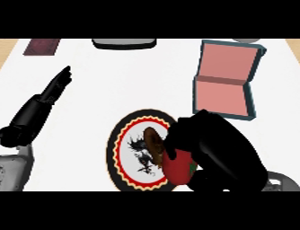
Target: Pick the tomato from the plate and place it in the cardboard box
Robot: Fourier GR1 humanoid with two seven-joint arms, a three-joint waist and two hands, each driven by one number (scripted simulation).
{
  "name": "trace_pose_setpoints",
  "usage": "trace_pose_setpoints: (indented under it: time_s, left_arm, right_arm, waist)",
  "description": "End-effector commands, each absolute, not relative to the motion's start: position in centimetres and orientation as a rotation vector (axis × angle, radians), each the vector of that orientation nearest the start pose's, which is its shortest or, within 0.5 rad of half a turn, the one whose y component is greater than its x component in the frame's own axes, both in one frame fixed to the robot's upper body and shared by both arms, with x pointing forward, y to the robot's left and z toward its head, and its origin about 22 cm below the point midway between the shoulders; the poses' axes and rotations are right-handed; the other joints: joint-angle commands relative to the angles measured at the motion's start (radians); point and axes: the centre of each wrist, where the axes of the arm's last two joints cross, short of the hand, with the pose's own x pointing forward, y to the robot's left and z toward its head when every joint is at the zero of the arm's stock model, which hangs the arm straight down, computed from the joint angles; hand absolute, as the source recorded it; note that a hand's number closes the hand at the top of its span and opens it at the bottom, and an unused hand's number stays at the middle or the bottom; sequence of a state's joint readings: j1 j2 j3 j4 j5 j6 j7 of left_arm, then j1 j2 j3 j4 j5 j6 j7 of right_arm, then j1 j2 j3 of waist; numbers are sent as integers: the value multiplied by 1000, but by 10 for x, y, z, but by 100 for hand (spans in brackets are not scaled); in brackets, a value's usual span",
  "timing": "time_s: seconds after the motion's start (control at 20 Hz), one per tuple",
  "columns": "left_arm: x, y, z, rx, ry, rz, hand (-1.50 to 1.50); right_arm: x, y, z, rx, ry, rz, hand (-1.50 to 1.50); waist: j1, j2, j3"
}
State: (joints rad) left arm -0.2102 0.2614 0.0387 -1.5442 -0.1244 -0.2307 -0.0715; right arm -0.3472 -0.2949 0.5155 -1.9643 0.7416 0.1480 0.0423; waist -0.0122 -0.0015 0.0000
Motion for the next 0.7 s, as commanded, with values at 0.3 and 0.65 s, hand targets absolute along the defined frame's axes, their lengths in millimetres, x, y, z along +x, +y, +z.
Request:
trace_pose_setpoints:
  time_s: [0.3, 0.65]
  left_arm:
    - [297, 257, 67, 87, -1756, -539, 0]
    - [287, 261, 56, 72, -1751, -561, 0]
  right_arm:
    - [329, -172, 198, -585, -1985, 990, 150]
    - [380, -213, 199, -730, -1810, 1191, 150]
  waist:
    - [24, 7, 0]
    - [34, 7, 0]
